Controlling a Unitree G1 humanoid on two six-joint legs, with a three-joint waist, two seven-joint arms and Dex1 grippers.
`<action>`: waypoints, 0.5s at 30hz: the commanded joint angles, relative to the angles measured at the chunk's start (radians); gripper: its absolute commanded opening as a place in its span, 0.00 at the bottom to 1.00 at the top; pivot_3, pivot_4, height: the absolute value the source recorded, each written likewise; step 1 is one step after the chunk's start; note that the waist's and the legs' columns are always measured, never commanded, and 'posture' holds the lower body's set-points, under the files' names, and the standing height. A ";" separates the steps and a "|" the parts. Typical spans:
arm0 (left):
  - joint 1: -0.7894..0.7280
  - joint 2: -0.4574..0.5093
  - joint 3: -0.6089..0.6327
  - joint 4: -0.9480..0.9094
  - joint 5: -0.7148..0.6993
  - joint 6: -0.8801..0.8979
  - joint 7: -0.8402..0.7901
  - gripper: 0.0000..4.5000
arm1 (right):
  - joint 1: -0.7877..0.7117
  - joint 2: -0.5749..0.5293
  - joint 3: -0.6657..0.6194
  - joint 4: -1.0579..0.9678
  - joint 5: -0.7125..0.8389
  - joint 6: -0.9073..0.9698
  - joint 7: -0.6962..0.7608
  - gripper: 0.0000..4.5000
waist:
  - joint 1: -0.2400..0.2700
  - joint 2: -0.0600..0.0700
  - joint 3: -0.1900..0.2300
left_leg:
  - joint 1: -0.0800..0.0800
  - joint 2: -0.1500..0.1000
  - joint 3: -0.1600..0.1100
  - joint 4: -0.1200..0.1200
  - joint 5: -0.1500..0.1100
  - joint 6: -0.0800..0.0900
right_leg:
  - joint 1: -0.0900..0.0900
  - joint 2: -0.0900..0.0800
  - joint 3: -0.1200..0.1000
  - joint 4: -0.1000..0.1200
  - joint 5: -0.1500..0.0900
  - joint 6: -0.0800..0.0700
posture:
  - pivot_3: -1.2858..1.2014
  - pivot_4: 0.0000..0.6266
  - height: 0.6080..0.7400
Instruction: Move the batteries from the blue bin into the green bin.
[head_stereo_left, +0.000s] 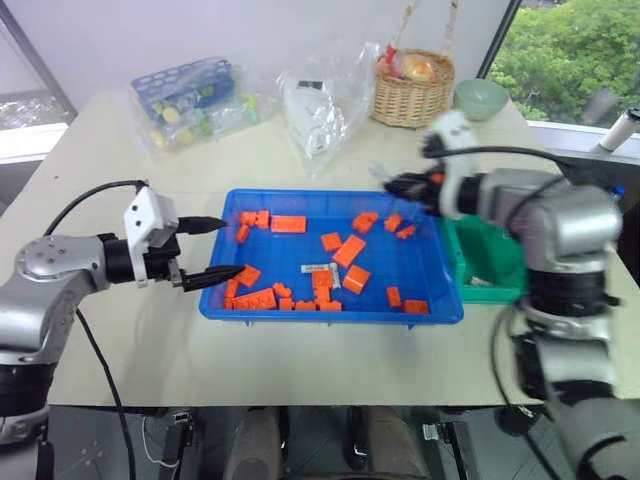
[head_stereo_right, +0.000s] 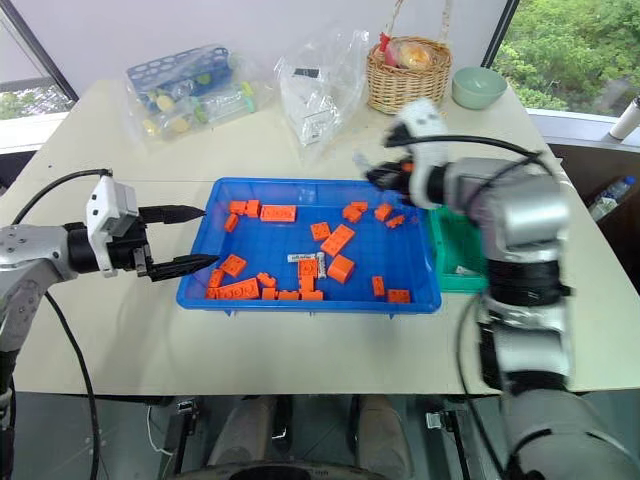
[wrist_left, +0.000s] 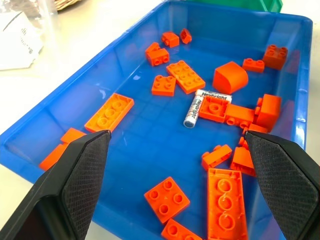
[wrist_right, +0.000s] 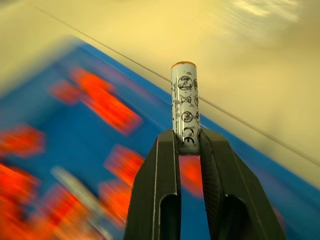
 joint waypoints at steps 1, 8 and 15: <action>-0.034 -0.002 0.000 0.016 0.011 -0.032 -0.021 1.00 | 0.101 -0.138 -0.101 -0.075 0.038 0.016 0.040 0.01 | 0.002 0.000 0.000 | 0.000 0.000 0.000 0.000 0.000 0.000 | 0.000 0.000 0.000 0.000 0.000 0.000 | 0.52 0.24 0.97; -0.077 -0.028 -0.026 0.052 0.029 -0.046 -0.036 1.00 | 0.261 -0.203 -0.139 -0.121 0.044 -0.025 -0.006 0.34 | -0.025 0.001 0.000 | 0.002 0.002 0.000 0.000 0.000 0.000 | 0.000 0.003 0.001 0.001 0.001 0.002 | 0.52 0.24 0.97; -0.106 -0.032 -0.031 0.066 0.034 -0.044 -0.046 1.00 | 0.056 -0.190 0.025 -0.052 0.052 -0.237 0.088 0.64 | -0.025 0.002 0.002 | 0.001 0.002 0.001 0.001 0.000 0.000 | -0.001 0.002 0.001 0.001 0.001 0.002 | 0.52 0.24 0.97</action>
